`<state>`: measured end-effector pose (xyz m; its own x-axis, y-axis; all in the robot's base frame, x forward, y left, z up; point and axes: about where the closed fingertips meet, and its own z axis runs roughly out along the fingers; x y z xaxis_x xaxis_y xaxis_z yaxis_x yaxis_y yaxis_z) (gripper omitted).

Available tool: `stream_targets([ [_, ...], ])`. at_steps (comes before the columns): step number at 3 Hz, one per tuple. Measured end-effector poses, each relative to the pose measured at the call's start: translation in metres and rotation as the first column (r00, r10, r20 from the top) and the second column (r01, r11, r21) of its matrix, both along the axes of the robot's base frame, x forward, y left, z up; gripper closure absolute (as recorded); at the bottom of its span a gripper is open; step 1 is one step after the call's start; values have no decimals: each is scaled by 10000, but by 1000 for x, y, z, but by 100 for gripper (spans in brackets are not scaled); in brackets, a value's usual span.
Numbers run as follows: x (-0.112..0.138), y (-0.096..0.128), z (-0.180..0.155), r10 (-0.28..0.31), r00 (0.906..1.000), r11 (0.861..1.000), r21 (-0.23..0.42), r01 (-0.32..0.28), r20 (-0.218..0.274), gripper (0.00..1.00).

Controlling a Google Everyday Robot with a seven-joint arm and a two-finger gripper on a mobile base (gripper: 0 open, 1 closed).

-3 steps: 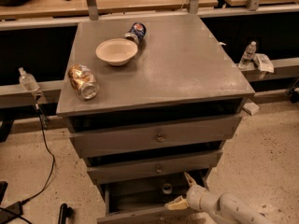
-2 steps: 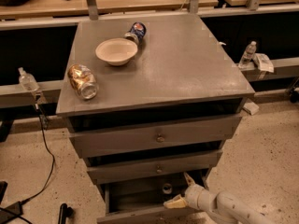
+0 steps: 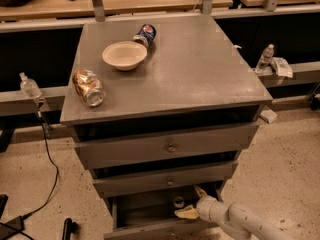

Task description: Pick redbull can from bottom drawer and place on counter

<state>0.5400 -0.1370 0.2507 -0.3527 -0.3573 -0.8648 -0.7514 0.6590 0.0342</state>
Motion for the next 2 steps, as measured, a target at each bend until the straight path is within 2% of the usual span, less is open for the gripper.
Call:
stream_targets([
  [2, 22, 0, -17, 75, 9999, 10000, -50, -75, 141, 5],
])
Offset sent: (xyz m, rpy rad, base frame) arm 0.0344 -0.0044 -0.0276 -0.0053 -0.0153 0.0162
